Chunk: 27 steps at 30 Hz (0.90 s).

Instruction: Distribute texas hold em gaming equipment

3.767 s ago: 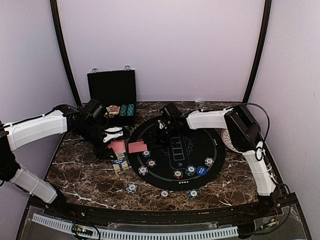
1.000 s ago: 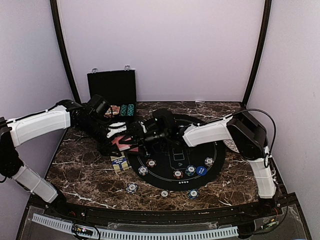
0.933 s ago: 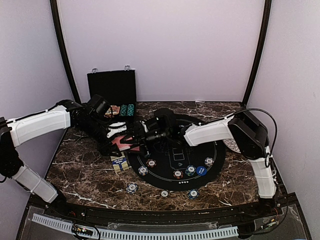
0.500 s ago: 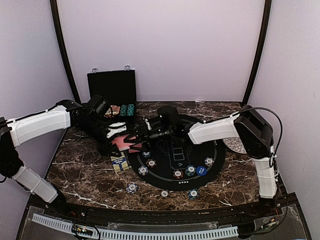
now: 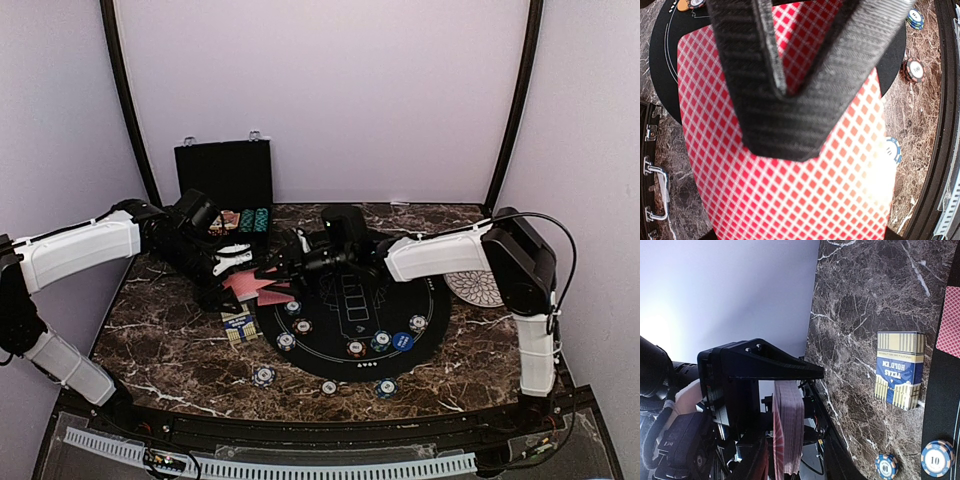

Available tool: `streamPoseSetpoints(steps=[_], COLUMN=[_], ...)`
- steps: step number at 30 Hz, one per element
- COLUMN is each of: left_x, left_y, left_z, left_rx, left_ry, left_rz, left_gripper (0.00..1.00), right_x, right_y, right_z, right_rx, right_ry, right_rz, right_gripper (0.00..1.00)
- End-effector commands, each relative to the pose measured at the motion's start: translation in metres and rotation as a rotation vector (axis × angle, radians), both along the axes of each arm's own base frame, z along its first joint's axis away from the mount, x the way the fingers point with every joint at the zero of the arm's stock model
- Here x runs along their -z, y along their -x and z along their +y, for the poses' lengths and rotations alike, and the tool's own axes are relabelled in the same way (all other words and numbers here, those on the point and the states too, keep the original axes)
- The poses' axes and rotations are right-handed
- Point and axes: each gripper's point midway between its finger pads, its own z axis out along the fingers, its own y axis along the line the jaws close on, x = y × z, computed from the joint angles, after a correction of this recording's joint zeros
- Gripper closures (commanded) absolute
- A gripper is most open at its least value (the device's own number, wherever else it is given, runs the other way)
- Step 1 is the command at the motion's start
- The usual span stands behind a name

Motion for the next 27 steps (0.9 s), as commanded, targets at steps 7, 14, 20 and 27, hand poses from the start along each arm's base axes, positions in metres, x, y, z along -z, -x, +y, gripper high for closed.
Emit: streamPoseSetpoints(steps=[7, 14, 20, 27], left_x=[-0.004, -0.002, 0.0, -0.001], left_y=[0.001, 0.001, 0.001, 0.003], left_z=[-0.001, 0.0, 0.002, 0.003], left_rx=[0.005, 0.004, 0.003, 0.004], left_ry=[0.011, 0.004, -0.006, -0.012], left_rz=[-0.005, -0.001, 0.0, 0.004], left_gripper=[1.0, 1.0, 1.0, 1.0], right_x=[-0.026, -0.028, -0.036, -0.026], right_y=[0.0, -0.007, -0.027, -0.093], right_z=[-0.009, -0.023, -0.049, -0.109], right_rx=[0.015, 0.04, 0.091, 0.215], right_ry=[-0.04, -0.037, -0.024, 0.05], right_rz=[-0.04, -0.044, -0.063, -0.082], right_gripper=[0.82, 1.0, 1.0, 1.0])
